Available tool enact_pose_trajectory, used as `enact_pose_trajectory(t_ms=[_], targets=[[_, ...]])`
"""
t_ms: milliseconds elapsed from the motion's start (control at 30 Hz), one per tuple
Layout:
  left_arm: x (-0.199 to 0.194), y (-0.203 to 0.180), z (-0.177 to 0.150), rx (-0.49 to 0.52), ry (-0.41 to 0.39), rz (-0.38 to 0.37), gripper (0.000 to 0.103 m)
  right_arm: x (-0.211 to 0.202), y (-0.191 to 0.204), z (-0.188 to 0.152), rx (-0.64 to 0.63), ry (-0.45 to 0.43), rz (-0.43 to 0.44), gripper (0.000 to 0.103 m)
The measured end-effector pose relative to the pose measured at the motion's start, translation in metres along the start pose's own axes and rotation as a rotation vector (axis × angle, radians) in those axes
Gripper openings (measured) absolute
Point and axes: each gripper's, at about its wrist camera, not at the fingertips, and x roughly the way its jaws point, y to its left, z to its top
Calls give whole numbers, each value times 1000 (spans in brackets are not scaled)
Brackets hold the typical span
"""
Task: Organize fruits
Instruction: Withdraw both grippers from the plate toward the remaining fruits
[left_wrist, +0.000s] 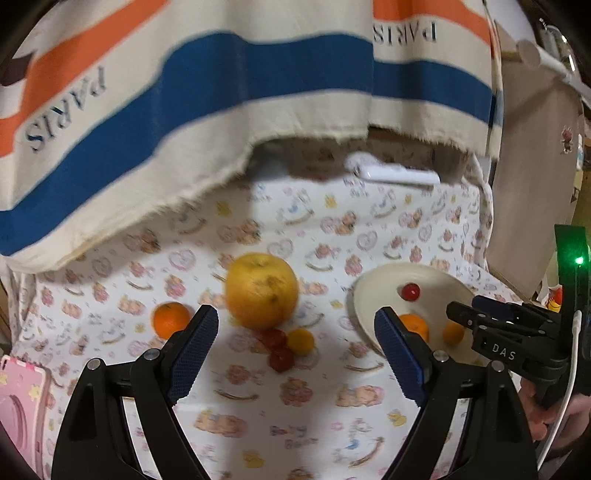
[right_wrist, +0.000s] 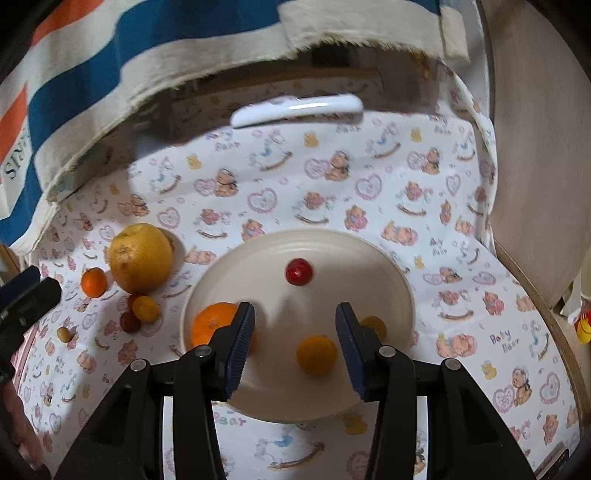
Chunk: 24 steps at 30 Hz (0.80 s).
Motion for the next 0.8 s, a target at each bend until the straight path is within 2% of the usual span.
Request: enact_pose_trajectory(t_ms=[67,133,200,333,400,500,600,700,767,800], targets=[[-7,9,-1,-7,-30,11,86,-2,4,-1,-13,-19,7,48],[-14,20,-1,-24,-57,18,91,-6,7,-1,-18,-38,23,48],[-20,31,-1,-39,-93,33,102,-10,8,-2,-16,-53,45,52],[-27,48,-6,-34,-135,68,102,-17,12,-3,-31,-104,63,55],[-30,57,-10,-35,-153,74,102,-20,14,-4,-33,-123,72,67],[-37,71,-17,-45,-191,43,102,-24,16,-5,-26,-155,99,74],[-41,86,-19,-79,-214,72,102,-26,16,-6,0,-167,153,87],[-38,101,-21,-136,-228,87,102,-32,21,-7,-15,-211,159,90],[-40,109,-24,-156,-278,84,102,-36,26,-9,-45,-238,158,98],[-41,112,-26,-158,-302,110,102,-38,28,-10,-50,-256,157,103]])
